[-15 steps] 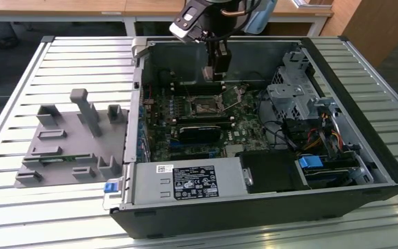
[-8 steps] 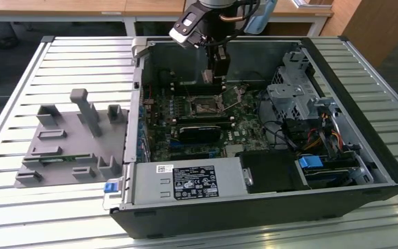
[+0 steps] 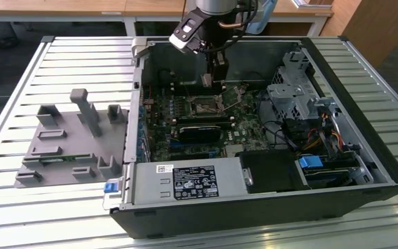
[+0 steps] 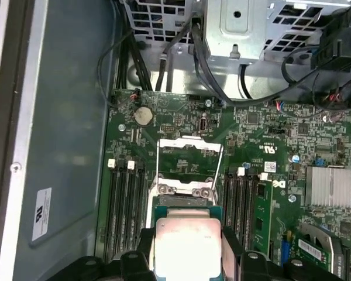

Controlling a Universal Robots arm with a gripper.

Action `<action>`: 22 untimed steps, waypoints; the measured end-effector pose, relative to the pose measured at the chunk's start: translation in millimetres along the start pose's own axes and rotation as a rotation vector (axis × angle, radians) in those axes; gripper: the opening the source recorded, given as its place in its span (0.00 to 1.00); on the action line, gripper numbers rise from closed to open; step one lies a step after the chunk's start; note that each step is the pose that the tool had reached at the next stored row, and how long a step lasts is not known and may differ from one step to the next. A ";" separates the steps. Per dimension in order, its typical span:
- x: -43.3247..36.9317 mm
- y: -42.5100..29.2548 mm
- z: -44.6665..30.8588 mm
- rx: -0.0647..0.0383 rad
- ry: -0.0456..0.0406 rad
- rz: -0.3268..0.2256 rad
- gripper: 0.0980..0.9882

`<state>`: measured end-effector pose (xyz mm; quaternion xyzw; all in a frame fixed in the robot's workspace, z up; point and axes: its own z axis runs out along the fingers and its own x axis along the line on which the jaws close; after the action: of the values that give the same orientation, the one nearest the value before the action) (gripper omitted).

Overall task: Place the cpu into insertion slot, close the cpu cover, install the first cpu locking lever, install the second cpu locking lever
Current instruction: 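Place the cpu into insertion slot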

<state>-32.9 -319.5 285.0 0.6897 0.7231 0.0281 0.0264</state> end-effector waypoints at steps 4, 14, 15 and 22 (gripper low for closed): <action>0.0 -0.6 7.3 0.001 -0.0015 0.017 0.49; -0.9 -4.9 22.0 0.001 -0.0017 0.018 0.49; -0.9 -5.6 23.5 0.001 -0.0017 0.019 0.49; -0.6 -9.6 34.2 0.002 -0.0027 0.022 0.49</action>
<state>-39.7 -320.4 250.2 0.6976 0.7155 0.0269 0.0266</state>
